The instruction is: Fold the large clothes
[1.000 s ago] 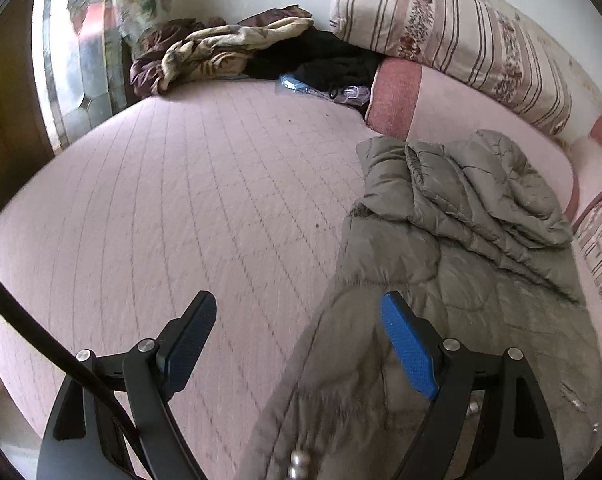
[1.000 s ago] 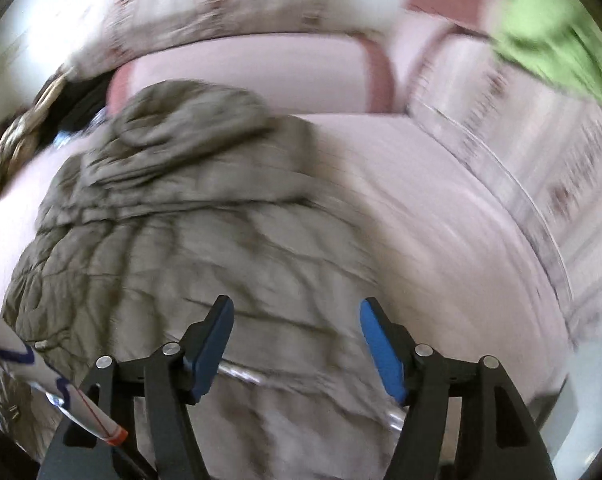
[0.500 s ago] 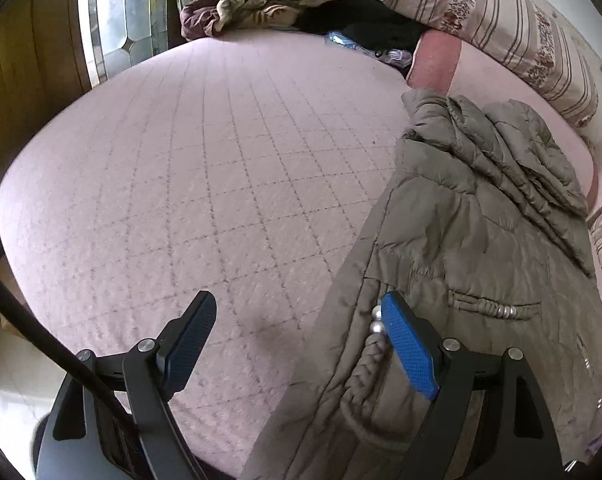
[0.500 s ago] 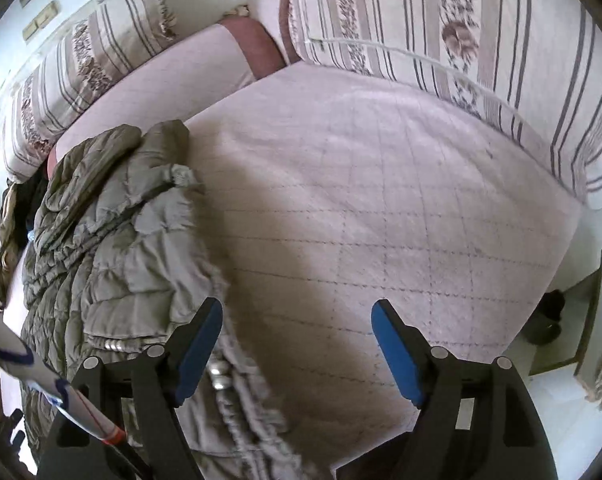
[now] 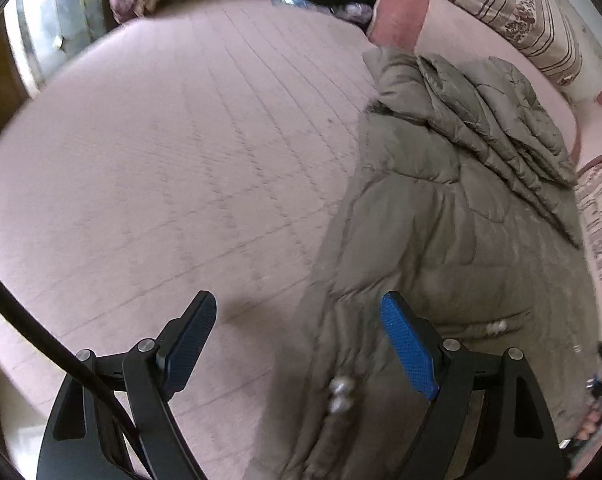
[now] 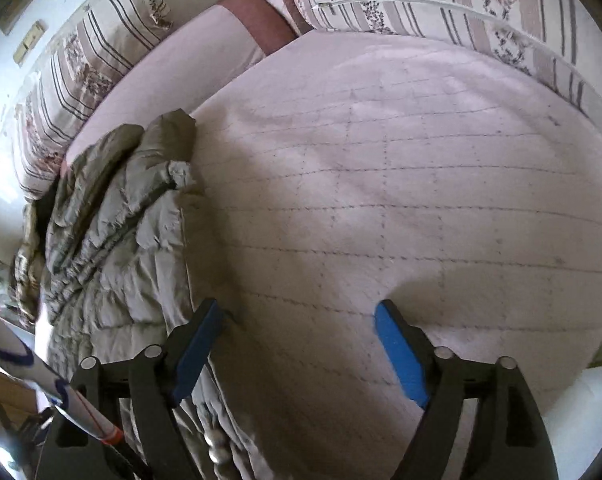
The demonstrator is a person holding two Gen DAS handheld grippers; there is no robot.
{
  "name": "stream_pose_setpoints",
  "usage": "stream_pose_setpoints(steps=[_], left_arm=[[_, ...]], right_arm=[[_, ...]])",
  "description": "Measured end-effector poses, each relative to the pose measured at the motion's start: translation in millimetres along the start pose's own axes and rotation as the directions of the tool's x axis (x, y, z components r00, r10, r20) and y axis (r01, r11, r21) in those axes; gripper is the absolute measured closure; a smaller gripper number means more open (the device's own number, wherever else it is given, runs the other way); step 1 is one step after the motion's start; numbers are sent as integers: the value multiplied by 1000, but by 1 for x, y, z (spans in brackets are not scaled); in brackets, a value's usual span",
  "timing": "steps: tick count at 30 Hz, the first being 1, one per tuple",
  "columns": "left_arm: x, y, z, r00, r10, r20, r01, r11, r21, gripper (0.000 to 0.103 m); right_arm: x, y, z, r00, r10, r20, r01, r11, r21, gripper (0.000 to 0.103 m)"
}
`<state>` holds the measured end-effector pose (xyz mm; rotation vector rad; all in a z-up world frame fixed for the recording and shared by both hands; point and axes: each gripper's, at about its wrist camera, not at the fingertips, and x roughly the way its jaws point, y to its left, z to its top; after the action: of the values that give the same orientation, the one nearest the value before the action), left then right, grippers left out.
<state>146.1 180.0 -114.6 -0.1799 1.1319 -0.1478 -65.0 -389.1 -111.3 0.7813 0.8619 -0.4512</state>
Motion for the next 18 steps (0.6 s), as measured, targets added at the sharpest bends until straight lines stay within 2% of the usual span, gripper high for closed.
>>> stream_pose_setpoints(steps=[1, 7, 9, 13, 17, 18], left_arm=[[5, -1, 3, 999, -27, -19, 27, 1000, -7, 19], [14, -17, 7, 997, -62, -46, 64, 997, 35, 19], [13, -23, 0, 991, -116, -64, 119, 992, 52, 19], [8, -33, -18, 983, -165, -81, 173, 979, 105, 19], [5, -26, -29, 971, -226, -79, 232, 970, 77, 19], [4, -20, -30, 962, -261, -80, 265, 963, 48, 19]], right_arm=[[1, -1, 1, 1000, 18, -1, -18, 1000, 7, 15], [9, -6, 11, 995, 104, -3, -104, 993, 59, 12], [10, -9, 12, 989, 149, -5, -148, 985, 89, 12], [16, -18, 12, 951, 305, -49, -293, 940, 174, 12], [20, -13, 8, 924, 372, -93, -352, 919, 177, 12], [21, -10, 7, 918, 382, -105, -362, 916, 173, 12]])
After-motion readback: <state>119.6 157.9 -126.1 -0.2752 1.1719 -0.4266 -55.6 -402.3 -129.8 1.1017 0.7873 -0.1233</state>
